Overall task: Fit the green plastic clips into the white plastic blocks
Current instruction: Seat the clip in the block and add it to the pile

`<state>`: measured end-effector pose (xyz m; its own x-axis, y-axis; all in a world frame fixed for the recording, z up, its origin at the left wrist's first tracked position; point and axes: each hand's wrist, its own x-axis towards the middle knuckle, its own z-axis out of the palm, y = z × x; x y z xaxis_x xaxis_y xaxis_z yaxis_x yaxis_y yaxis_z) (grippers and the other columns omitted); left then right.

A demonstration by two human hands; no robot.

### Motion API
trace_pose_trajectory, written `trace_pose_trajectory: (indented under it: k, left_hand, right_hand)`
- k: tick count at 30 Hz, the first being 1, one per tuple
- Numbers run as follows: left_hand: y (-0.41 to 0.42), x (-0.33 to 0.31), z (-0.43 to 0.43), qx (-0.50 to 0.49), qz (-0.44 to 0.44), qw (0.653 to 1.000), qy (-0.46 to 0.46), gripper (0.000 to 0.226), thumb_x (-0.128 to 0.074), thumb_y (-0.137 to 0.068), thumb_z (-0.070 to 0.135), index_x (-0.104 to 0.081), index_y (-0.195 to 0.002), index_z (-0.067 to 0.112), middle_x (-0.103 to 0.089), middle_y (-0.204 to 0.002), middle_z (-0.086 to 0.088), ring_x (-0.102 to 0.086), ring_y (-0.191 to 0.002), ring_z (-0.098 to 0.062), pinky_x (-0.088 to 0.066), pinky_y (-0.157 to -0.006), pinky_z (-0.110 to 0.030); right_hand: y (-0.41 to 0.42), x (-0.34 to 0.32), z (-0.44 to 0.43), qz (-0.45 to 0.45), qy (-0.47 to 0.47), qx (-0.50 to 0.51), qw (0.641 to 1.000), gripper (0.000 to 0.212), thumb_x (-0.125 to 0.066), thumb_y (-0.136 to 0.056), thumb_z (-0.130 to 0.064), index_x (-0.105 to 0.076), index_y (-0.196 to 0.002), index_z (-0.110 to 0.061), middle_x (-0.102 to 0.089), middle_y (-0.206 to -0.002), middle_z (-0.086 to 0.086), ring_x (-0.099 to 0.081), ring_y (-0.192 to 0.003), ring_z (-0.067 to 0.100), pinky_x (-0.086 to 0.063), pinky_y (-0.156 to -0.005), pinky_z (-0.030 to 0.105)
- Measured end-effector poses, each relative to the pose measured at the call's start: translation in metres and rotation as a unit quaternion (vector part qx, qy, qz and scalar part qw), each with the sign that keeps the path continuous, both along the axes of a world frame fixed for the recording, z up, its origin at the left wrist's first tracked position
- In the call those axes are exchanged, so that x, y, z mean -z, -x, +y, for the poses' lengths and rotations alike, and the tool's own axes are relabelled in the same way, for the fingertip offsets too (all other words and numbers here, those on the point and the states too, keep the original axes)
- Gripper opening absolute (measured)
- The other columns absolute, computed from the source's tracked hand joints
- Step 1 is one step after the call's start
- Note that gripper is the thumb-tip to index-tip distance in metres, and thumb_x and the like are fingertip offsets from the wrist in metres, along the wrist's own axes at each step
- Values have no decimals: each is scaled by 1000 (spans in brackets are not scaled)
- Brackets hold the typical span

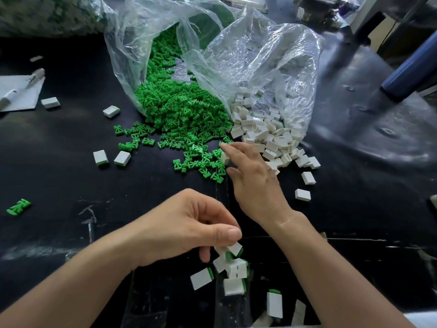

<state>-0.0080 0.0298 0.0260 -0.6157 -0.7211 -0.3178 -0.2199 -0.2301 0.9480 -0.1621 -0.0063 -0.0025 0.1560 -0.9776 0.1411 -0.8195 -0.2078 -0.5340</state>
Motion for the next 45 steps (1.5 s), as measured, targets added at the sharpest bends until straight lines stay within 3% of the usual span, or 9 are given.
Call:
trace_pose_trajectory:
  k: [8,10,14,19,26,29,36,40,45]
  left_hand:
    - [1,3,-5,-143,-3,990,11,19,-68,-67,29,-73,-77,13,-72,-70,-5,-55,-45,-7,-31,-36,-13]
    - [1,6,-8,-208,1,978,10,5,-67,-77,14,-72,-79,14,-72,-71,-5,-57,-46,-7,-32,-36,-14]
    - [0,8,-15,-317,50,947,-20,14,-66,-76,8,-67,-88,14,-71,-84,-8,-65,-55,-8,-44,-40,-15]
    - [-2,8,-15,-308,95,946,-28,34,-68,-57,22,-67,-90,13,-72,-74,-5,-68,-64,-11,-53,-51,-18]
    - [-3,12,-16,-313,86,946,-5,21,-68,-58,17,-69,-77,9,-70,-65,-6,-65,-56,-10,-51,-51,-16]
    - [-2,12,-16,-317,89,944,-5,20,-68,-56,16,-68,-75,9,-70,-67,-5,-65,-56,-10,-52,-51,-17]
    - [-2,11,-16,-319,94,943,-12,21,-67,-55,16,-68,-75,9,-71,-67,-5,-66,-57,-11,-53,-51,-17]
    - [-2,12,-15,-315,95,944,-12,21,-67,-56,15,-68,-76,9,-71,-68,-5,-66,-57,-11,-53,-51,-17]
    - [-2,12,-15,-311,94,946,-13,22,-68,-56,14,-68,-77,8,-71,-68,-5,-66,-58,-11,-53,-52,-18]
  right_hand:
    - [3,1,-2,-20,27,7,999,26,-51,-88,-1,-59,-112,-9,-58,-109,7,-55,-99,23,-37,-84,27]
    - [6,-1,-2,-44,32,15,998,25,-53,-87,-1,-60,-109,-10,-59,-105,4,-54,-89,15,-38,-81,21]
    - [8,-12,1,-212,-13,-15,977,23,-60,-84,-3,-62,-94,-23,-58,-83,-17,-52,-72,-8,-39,-71,6]
    - [-3,-15,10,-264,-65,-114,956,30,-62,-83,-2,-61,-91,-32,-62,-85,-11,-59,-75,3,-48,-74,19]
    - [-2,-11,8,-246,-36,-77,966,19,-66,-82,-9,-70,-100,-16,-63,-82,-4,-58,-73,1,-45,-71,13]
    - [2,-9,5,-173,6,-27,984,20,-63,-84,-8,-70,-102,-13,-62,-90,-2,-55,-75,-4,-40,-72,6]
    - [-2,0,2,17,-4,-23,1000,33,-55,-90,-10,-60,-122,-18,-52,-108,3,-52,-100,20,-35,-83,20]
    - [-1,0,1,10,-7,-14,1000,21,-57,-89,-8,-66,-107,-12,-55,-109,5,-54,-98,22,-35,-80,21]
    - [-2,-2,1,9,-27,-12,1000,27,-57,-88,-8,-61,-114,-13,-55,-111,6,-54,-101,22,-39,-87,29]
